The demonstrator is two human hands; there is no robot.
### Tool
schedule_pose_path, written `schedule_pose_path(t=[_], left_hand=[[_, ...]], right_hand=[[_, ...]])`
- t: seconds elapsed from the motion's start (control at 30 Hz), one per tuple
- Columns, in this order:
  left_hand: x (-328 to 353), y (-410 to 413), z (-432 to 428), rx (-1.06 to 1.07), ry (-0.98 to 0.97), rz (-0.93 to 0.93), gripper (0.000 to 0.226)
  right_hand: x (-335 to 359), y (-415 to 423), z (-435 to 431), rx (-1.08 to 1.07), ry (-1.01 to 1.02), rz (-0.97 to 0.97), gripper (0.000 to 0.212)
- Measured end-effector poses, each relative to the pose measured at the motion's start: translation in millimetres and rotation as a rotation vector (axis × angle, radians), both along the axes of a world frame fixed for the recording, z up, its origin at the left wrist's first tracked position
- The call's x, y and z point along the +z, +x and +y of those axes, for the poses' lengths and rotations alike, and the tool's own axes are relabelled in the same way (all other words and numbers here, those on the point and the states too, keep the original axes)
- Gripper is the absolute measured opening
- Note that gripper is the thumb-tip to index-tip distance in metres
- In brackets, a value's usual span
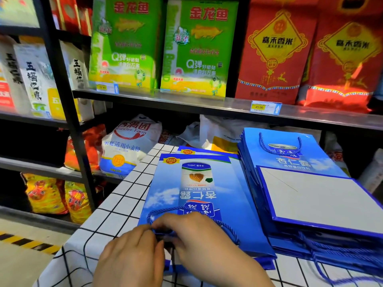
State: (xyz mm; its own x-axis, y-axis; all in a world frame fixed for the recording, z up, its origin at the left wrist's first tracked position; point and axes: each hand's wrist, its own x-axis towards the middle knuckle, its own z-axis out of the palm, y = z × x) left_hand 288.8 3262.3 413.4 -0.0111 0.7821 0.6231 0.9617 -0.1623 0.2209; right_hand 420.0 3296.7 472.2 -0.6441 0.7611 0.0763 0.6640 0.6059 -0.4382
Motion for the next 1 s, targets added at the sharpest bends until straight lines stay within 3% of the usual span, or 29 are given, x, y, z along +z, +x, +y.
schedule_pose_path(t=[0.23, 0.4, 0.47, 0.57, 0.67, 0.77, 0.83, 0.9, 1.0], left_hand=[[-4.9, -5.7, 4.9, -0.033, 0.095, 0.102, 0.032], [-8.0, -13.0, 3.5, -0.15, 0.084, 0.113, 0.024], [-11.8, -16.9, 2.0, -0.2, 0.065, 0.081, 0.013], [-14.8, -20.0, -2.2, -0.249, -0.068, -0.009, 0.019], [-7.7, -19.3, -7.7, -0.253, -0.212, -0.198, 0.009], [-12.0, -19.4, -9.0, -0.218, -0.183, -0.257, 0.005], [-7.4, -16.6, -8.4, -0.181, -0.209, -0.31, 0.03], [-3.4, -17.4, -9.4, -0.116, -0.273, -0.224, 0.06], [-3.2, -19.8, -4.1, -0.225, -0.271, -0.086, 0.054]], right_hand=[[-6.4, 0.3, 1.8, 0.024, 0.043, 0.011, 0.038], [-4.8, 5.0, 3.3, 0.057, -0.003, -0.025, 0.048], [-6.1, 4.9, 5.3, 0.093, -0.086, 0.01, 0.048], [-7.1, 5.4, 8.0, 0.071, -0.168, 0.047, 0.045], [-9.7, 5.4, 10.3, 0.024, -0.048, -0.075, 0.034], [-13.0, 0.2, 9.6, -0.013, 0.046, -0.153, 0.022], [-15.8, -2.1, 10.0, -0.034, 0.087, -0.176, 0.022], [-17.8, -2.2, 10.9, -0.048, 0.156, -0.181, 0.024], [-18.4, -0.4, 11.3, -0.099, 0.22, -0.16, 0.023]])
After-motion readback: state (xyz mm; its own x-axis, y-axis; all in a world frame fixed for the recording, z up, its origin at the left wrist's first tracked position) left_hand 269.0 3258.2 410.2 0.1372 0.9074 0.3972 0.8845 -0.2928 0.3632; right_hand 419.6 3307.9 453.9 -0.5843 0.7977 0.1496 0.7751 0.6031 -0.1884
